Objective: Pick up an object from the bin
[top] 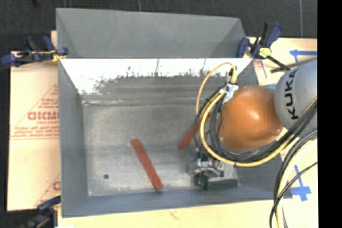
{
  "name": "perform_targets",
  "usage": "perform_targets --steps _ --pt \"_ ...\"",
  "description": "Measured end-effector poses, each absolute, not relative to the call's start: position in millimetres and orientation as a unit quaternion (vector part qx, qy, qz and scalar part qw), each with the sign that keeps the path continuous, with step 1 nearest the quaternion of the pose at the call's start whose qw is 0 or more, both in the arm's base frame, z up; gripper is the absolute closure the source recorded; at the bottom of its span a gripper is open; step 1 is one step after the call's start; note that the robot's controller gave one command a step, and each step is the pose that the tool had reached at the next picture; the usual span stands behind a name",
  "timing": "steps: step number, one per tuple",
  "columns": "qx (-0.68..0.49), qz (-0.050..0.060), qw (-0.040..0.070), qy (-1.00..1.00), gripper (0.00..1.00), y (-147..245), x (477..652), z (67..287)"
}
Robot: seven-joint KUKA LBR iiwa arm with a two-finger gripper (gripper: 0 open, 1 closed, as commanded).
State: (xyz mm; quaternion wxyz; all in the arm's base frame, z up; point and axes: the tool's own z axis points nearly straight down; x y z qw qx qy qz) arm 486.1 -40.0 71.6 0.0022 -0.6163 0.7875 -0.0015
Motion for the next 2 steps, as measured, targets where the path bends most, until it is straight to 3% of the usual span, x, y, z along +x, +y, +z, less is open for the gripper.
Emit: perform_targets --steps 1,2 --pt "-0.623 0.003 -0.002 0.782 1.00 -44 482.2 122" --pt "-0.622 0.000 0.001 0.783 1.00 -46 483.0 174"
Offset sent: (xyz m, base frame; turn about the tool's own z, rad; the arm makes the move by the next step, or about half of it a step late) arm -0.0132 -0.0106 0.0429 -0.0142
